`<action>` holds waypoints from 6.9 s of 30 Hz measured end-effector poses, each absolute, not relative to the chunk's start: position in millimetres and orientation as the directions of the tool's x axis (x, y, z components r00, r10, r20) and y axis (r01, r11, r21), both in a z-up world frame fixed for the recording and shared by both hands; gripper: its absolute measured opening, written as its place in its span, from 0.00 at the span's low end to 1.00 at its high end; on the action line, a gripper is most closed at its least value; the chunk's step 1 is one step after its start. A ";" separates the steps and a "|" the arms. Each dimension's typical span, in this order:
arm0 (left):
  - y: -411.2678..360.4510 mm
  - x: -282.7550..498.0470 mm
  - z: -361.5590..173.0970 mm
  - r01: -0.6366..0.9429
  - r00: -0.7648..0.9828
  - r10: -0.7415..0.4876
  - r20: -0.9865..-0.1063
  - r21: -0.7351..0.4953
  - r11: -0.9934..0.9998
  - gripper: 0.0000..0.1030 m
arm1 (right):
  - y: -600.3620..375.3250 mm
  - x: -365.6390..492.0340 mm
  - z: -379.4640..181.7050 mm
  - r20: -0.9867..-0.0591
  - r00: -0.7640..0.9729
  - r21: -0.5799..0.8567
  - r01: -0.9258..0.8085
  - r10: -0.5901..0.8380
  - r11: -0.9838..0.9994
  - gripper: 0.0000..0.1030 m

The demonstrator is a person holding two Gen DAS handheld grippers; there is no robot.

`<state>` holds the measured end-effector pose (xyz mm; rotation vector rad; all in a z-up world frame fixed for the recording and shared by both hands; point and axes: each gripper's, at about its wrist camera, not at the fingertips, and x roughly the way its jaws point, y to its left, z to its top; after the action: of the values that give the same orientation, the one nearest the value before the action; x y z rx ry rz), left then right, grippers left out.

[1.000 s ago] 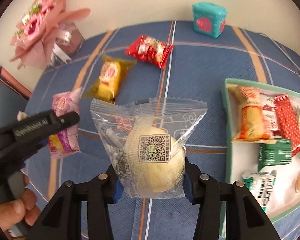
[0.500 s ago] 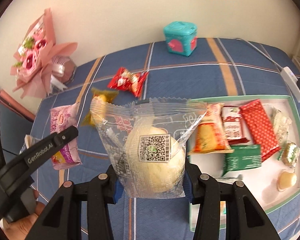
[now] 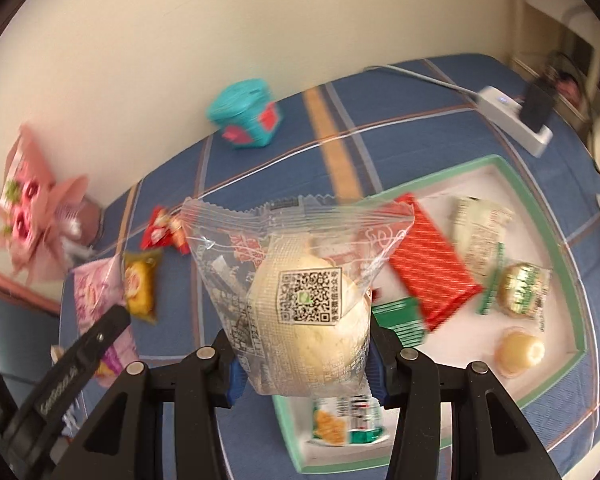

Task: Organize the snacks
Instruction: 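Carry bun into the tray with right tool while left tool carries swiss roll pack, then open right tool on bun while left tool releases swiss roll pack, then withdraw both tools from the tray toward the yellow cake and red candy bag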

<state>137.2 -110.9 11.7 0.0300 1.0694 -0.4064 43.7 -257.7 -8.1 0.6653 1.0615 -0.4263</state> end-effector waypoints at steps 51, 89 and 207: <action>-269.0 79.1 -35.5 0.615 0.269 -0.297 -0.916 -0.074 0.785 0.39 | -353.6 2.4 -56.1 -0.954 0.294 0.192 0.756 -0.063 0.625 0.49; -238.8 94.1 -1.5 0.568 0.269 -0.362 -0.893 -0.157 0.808 0.53 | -360.9 -13.1 -2.6 -0.925 0.350 0.180 0.746 -0.148 0.642 0.60; 21.3 256.2 -67.6 0.011 0.381 -0.262 -0.887 -0.279 0.960 0.98 | -164.1 181.3 -39.5 -0.892 0.452 0.206 0.376 0.015 0.904 1.00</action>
<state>256.2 21.3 -67.6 -0.2427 1.1700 -0.1767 181.3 -164.1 -39.5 0.4047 1.0861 -0.2304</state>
